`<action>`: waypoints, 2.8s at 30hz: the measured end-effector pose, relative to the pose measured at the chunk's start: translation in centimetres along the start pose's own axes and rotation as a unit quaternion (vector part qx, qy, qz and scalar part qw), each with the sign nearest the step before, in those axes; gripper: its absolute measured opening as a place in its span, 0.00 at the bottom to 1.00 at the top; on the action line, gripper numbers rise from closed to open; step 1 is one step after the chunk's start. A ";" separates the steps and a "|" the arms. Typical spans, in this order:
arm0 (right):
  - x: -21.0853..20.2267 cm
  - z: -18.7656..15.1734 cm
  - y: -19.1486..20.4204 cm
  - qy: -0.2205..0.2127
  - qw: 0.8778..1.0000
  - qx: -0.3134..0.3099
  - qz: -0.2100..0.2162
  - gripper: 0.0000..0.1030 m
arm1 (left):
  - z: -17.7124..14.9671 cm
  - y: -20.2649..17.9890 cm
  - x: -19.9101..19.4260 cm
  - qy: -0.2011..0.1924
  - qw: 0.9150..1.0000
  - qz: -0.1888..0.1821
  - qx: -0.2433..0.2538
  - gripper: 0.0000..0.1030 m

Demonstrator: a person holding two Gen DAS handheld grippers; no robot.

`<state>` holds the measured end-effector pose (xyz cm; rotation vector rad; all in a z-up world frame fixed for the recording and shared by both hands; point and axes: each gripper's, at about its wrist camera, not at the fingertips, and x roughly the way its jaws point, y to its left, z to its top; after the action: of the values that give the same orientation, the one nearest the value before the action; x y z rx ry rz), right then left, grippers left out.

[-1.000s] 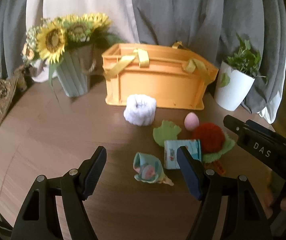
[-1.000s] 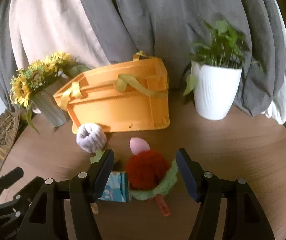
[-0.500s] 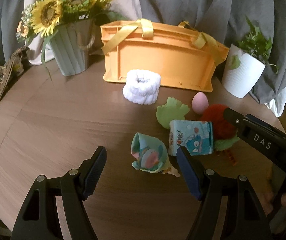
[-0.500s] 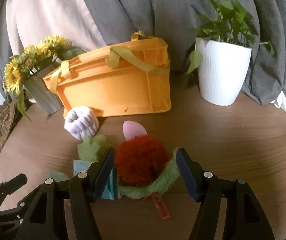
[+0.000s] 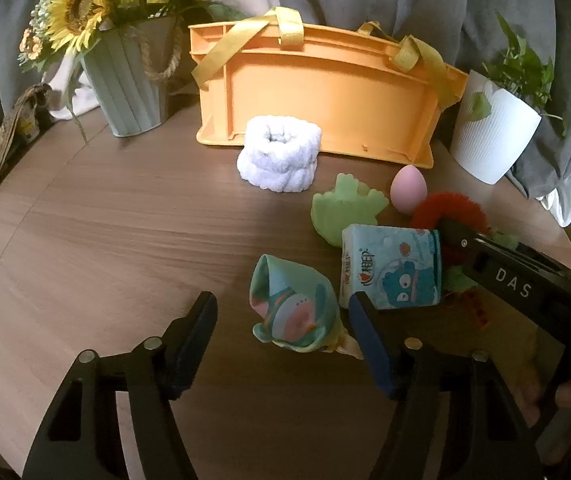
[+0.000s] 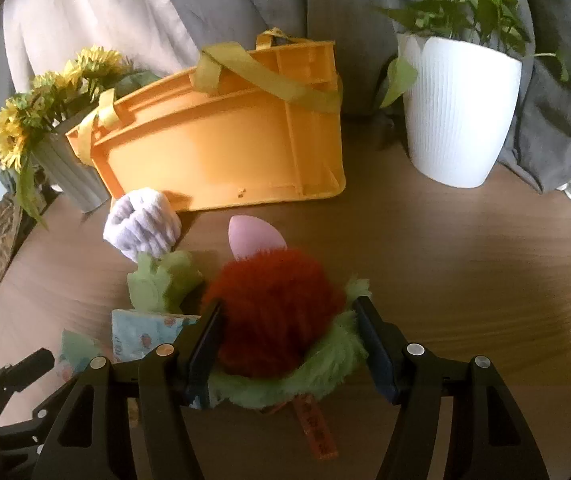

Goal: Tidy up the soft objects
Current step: 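Grasp the teal fabric toy with the left tool while the right tool grasps the red fluffy toy, then lift and carry the teal toy and red fluffy toy over the orange crate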

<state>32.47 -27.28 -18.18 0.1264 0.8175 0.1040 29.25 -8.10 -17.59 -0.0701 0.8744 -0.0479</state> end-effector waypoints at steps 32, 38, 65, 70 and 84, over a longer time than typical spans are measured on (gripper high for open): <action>-1.3 -0.1 1.3 -0.008 1.000 -0.006 -0.022 0.38 | 0.7 1.2 -1.1 -0.020 0.999 -0.026 0.007 0.34; -3.4 0.5 1.4 -0.025 0.999 0.007 -0.028 0.38 | 1.4 1.1 -2.8 -0.040 0.999 -0.033 0.016 0.34; -13.2 3.9 5.9 -0.126 0.992 0.013 -0.022 0.38 | 7.0 2.1 -11.0 -0.154 0.984 -0.067 0.058 0.34; -14.3 4.8 7.1 -0.144 0.989 0.012 -0.022 0.38 | 8.1 2.7 -12.2 -0.181 0.979 -0.066 0.069 0.34; -15.9 7.2 9.7 -0.196 0.980 0.018 -0.030 0.39 | 11.4 4.5 -14.4 -0.239 0.964 -0.072 0.086 0.34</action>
<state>26.54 -20.44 -0.34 0.1508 0.4285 0.0066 28.85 -2.14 0.31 0.0184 0.3771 -0.2341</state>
